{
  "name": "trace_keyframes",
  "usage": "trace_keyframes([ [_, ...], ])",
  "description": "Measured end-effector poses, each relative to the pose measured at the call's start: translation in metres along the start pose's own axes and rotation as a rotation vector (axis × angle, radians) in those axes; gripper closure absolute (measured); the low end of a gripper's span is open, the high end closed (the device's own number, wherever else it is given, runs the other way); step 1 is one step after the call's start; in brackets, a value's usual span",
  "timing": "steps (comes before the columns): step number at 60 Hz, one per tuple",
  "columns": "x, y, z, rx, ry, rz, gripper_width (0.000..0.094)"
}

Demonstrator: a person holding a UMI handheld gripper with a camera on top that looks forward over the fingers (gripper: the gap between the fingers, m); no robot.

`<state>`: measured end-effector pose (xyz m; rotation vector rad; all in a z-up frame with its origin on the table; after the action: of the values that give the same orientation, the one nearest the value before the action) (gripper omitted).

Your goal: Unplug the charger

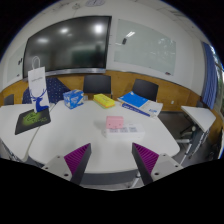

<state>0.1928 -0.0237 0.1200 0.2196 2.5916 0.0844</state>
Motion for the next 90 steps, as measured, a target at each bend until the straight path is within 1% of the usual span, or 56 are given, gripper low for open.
trace_keyframes([
  [11, 0.042, 0.011, -0.006, 0.028, 0.047, -0.015, 0.0082],
  [23, 0.100, 0.007, -0.013, 0.012, 0.090, -0.063, 0.0080],
  [34, 0.149, 0.002, -0.026, 0.020, 0.112, -0.107, 0.0078],
  [41, 0.174, 0.002, -0.034, 0.012, 0.127, -0.115, 0.0081],
  [48, 0.186, 0.001, -0.038, 0.021, 0.135, -0.130, 0.0081],
  [61, 0.197, 0.002, -0.032, 0.034, 0.119, -0.137, 0.0078],
  [62, 0.198, 0.001, -0.032, 0.034, 0.117, -0.143, 0.0068],
  [64, 0.199, 0.001, -0.030, 0.026, 0.120, -0.131, 0.0289],
  [65, 0.200, 0.007, -0.032, 0.008, 0.132, -0.098, 0.0399],
  [66, 0.200, 0.004, -0.032, 0.018, 0.125, -0.115, 0.0404],
  [67, 0.200, 0.006, -0.031, 0.013, 0.118, -0.104, 0.0432],
  [68, 0.200, 0.006, -0.032, 0.015, 0.119, -0.111, 0.0436],
  [69, 0.200, 0.006, -0.033, 0.015, 0.118, -0.114, 0.0492],
  [72, 0.199, 0.012, -0.042, 0.018, 0.137, -0.128, 0.0505],
  [74, 0.191, 0.012, -0.056, 0.013, 0.200, -0.120, 0.0508],
  [77, 0.174, 0.018, -0.098, 0.004, 0.318, -0.114, 0.0513],
  [78, 0.169, 0.020, -0.112, 0.007, 0.346, -0.118, 0.0513],
  [80, 0.156, 0.029, -0.141, 0.010, 0.372, -0.121, 0.0509],
  [85, 0.140, 0.060, -0.172, 0.044, 0.369, -0.096, 0.0513],
  [90, 0.139, 0.111, -0.171, 0.081, 0.299, -0.052, 0.0510],
])
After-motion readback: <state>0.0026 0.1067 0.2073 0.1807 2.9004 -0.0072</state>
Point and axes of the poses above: the point between the fingertips, and its own axes, seen from behind it with the camera up: y to the right, z down, x forward, the way the camera looks, the point moved 7 cm from there along -x, backward, against the way the camera looks, and after that the axes turned 1 degree about y, right-handed, at the moved point
